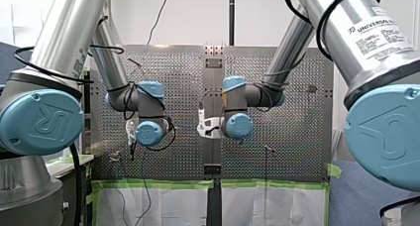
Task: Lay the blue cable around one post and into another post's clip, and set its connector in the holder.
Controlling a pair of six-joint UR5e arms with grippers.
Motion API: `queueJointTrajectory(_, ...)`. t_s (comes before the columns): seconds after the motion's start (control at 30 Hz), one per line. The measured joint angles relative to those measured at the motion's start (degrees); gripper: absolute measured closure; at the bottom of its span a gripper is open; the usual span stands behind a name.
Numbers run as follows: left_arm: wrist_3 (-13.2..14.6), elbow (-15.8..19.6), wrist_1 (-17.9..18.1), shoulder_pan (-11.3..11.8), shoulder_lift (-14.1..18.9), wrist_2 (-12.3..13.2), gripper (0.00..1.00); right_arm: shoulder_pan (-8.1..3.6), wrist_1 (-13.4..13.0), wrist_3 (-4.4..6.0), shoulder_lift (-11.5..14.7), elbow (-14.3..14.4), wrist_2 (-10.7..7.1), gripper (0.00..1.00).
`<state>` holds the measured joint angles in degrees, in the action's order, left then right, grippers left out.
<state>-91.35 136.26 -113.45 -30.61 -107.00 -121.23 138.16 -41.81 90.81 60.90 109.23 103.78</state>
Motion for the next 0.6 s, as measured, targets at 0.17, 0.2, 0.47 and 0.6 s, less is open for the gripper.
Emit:
queueJointTrajectory(0.17, -0.91, -2.5, -2.48, 1.18, 2.64, -0.12, 1.0, -0.03, 2.34, 0.06, 2.53, -2.29, -0.11, 1.0)
queueJointTrajectory(0.2, -1.18, -2.98, -2.96, 1.4, 3.13, -0.14, 1.0, -0.03, 2.96, 0.05, 3.13, -2.87, -0.13, 1.0)
queueJointTrajectory(0.47, -4.26, -4.46, -7.25, 4.72, 7.53, 0.46, 1.0, -0.1, 6.96, -0.45, 7.15, -6.87, -0.6, 1.0)
queueJointTrajectory(0.6, -4.97, -4.45, -9.44, 6.91, 9.76, 2.39, 1.0, -0.27, 8.63, -0.59, 9.31, -8.91, -1.09, 1.0)
